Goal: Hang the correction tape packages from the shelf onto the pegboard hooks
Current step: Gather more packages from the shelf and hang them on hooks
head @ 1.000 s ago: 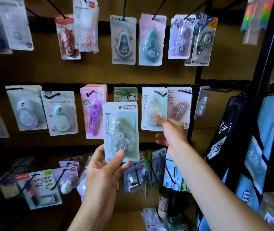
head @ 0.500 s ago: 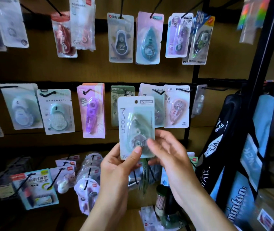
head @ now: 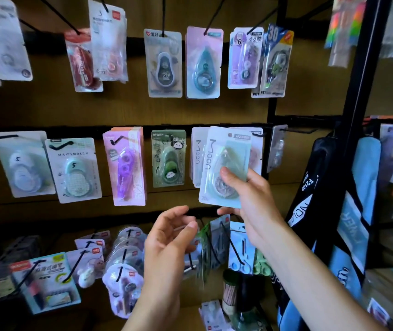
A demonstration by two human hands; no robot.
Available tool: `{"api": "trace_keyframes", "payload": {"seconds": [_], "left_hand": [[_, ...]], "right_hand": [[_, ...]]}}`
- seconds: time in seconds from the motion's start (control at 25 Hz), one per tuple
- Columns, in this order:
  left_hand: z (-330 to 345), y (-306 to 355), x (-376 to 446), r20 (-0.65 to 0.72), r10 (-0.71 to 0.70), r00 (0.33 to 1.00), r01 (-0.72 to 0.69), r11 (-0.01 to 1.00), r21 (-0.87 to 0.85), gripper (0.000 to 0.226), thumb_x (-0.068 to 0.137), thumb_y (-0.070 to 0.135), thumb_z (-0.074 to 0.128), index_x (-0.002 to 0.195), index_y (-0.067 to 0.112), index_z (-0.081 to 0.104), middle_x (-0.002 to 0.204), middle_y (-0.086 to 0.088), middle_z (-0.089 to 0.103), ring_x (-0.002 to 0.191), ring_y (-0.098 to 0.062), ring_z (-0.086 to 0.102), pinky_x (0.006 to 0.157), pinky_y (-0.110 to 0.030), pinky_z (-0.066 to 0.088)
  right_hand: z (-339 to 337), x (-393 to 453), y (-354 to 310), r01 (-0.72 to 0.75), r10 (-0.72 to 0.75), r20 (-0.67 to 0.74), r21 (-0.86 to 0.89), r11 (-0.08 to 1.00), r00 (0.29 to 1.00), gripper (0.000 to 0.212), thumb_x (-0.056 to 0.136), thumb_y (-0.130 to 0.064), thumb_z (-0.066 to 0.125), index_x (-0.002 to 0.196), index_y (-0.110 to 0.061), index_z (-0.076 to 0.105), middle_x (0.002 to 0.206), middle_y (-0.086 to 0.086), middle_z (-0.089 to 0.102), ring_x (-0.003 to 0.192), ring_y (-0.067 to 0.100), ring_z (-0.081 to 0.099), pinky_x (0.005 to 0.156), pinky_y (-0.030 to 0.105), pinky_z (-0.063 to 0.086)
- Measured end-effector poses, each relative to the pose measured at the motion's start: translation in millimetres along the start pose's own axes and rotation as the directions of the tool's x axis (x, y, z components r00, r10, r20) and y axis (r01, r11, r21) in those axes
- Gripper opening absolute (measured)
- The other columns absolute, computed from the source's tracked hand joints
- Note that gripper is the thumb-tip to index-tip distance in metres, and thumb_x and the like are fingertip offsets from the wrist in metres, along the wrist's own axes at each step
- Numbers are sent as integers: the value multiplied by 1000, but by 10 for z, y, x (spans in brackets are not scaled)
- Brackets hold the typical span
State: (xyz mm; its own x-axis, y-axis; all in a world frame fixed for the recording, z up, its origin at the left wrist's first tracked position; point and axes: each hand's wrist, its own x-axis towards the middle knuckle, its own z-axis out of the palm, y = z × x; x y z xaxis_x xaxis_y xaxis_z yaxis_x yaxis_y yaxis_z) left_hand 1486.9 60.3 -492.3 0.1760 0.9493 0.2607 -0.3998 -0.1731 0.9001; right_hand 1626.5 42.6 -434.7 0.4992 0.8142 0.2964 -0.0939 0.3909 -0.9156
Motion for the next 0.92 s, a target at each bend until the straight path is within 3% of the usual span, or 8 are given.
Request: {"api": "trace_keyframes", "payload": {"seconds": [0.28, 0.52, 0.92], "left_hand": [[-93, -27, -6, -39, -17, 999, 17, 1000, 6, 18, 88, 5, 65, 92, 21, 71, 90, 0, 74, 85, -16, 66, 72, -33, 47], [-146, -36, 22, -60, -20, 998, 19, 1000, -20, 19, 89, 2, 63, 93, 18, 71, 84, 1, 72, 84, -18, 64, 76, -38, 46], [-190, -76, 38, -54, -50, 997, 48, 998, -34, 21, 89, -1, 59, 95, 16, 70, 83, 0, 72, 81, -17, 64, 73, -33, 46]], "right_hand": [[15, 37, 78, 66, -64, -78, 16, 998, 995, 24, 89, -21, 69, 113, -21, 67, 106, -3, 75, 88, 18, 72, 41, 27, 47], [67, 22, 99, 110, -105, -106, 44, 993, 989, 27, 88, -23, 71, 114, -20, 64, 107, -2, 73, 82, 16, 72, 38, 25, 44], [102, 200, 167, 7, -9, -148, -19, 1000, 989, 24, 87, -26, 72, 110, -21, 67, 105, 2, 74, 81, 19, 71, 39, 25, 47]]}}
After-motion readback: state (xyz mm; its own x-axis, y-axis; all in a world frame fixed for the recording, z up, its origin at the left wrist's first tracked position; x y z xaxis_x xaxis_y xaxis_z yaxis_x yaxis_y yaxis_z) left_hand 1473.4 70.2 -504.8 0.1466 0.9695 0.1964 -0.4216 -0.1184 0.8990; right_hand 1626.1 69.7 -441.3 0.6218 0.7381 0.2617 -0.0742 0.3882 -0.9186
